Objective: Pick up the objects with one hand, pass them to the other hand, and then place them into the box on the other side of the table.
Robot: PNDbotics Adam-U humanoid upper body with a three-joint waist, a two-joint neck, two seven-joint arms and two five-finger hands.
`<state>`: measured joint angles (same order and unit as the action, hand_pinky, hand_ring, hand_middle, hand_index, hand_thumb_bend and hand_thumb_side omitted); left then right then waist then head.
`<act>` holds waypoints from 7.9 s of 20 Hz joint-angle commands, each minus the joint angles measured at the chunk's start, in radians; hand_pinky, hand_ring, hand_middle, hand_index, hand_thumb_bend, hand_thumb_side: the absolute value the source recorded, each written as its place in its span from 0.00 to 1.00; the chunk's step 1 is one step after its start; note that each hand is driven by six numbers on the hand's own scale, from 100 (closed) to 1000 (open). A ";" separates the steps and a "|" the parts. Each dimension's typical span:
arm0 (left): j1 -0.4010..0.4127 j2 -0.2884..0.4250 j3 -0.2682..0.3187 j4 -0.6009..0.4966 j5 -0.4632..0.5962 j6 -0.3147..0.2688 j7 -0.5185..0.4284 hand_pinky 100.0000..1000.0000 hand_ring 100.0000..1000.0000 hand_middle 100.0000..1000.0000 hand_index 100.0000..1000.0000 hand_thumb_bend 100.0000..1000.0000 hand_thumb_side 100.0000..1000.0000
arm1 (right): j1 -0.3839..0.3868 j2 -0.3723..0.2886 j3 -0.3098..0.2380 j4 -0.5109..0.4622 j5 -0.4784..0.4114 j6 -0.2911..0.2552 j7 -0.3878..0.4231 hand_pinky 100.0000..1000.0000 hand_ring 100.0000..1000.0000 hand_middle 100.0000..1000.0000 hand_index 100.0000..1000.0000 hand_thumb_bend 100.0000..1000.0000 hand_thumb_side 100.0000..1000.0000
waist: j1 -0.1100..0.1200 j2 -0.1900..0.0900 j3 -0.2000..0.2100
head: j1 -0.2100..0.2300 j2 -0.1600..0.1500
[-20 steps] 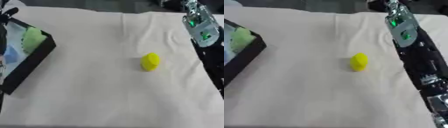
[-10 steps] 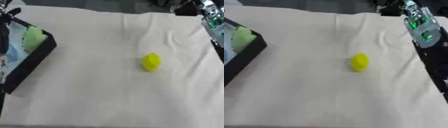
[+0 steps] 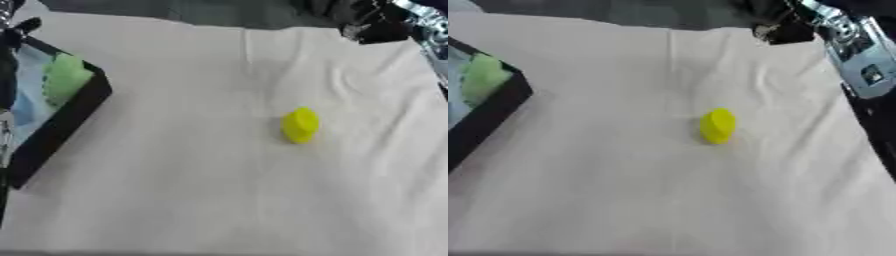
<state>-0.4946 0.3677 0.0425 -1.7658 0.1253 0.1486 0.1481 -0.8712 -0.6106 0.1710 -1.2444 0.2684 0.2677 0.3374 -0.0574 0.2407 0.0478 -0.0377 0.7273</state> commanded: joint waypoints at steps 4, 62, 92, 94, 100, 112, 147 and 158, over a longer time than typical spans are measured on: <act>-0.006 0.037 0.012 -0.004 -0.004 -0.001 0.002 0.89 1.00 1.00 0.86 0.00 0.71 | -0.009 -0.052 0.008 0.010 -0.029 -0.043 0.091 0.80 0.75 0.71 0.82 0.16 0.21 | -0.013 -0.039 -0.008 | 0.008 -0.011; 0.012 0.082 0.000 0.048 -0.004 0.026 -0.003 0.88 1.00 1.00 0.84 0.00 0.68 | -0.080 0.019 0.372 0.176 -0.136 -0.294 0.234 0.82 0.75 0.67 0.82 0.08 0.23 | -0.020 -0.108 -0.049 | 0.077 0.043; 0.008 0.097 0.000 0.050 -0.010 0.039 -0.009 0.88 1.00 1.00 0.83 0.00 0.69 | -0.116 0.029 0.427 0.302 -0.057 -0.456 0.297 0.86 0.79 0.73 0.86 0.17 0.30 | -0.024 -0.094 -0.047 | 0.069 0.043; 0.007 0.097 0.001 0.049 -0.009 0.039 -0.009 0.88 1.00 1.00 0.83 0.00 0.69 | -0.114 0.033 0.426 0.305 -0.052 -0.459 0.303 0.86 0.78 0.73 0.86 0.18 0.28 | -0.023 -0.092 -0.047 | 0.069 0.043; 0.005 0.097 0.000 0.048 -0.007 0.039 -0.010 0.88 1.00 1.00 0.83 0.00 0.69 | -0.103 0.041 0.422 0.307 -0.014 -0.470 0.314 0.87 0.79 0.74 0.86 0.22 0.24 | -0.018 -0.088 -0.047 | 0.070 0.043; 0.002 0.092 0.001 0.043 -0.003 0.037 -0.013 0.88 1.00 1.00 0.82 0.00 0.68 | -0.080 0.071 0.412 0.294 0.074 -0.469 0.323 0.88 0.79 0.75 0.84 0.27 0.21 | -0.008 -0.086 -0.039 | 0.071 0.043; 0.005 0.089 0.016 0.025 0.006 0.036 -0.002 0.88 1.00 1.00 0.79 0.00 0.68 | -0.092 0.068 0.188 0.199 0.059 -0.222 0.002 0.60 0.43 0.26 0.47 0.00 0.00 | -0.004 -0.071 -0.036 | 0.066 0.043; -0.012 0.061 0.010 0.003 0.013 0.039 -0.016 0.88 1.00 1.00 0.79 0.00 0.69 | 0.026 0.188 0.095 0.045 0.099 -0.169 -0.108 0.57 0.41 0.22 0.46 0.00 0.00 | 0.007 -0.049 -0.022 | 0.044 0.023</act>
<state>-0.4895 0.4189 0.0481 -1.7378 0.1336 0.1890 0.1366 -0.8305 -0.4209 0.2895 -1.1637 0.3586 0.0966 0.2406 -0.0682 0.1961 0.0265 0.0068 0.7616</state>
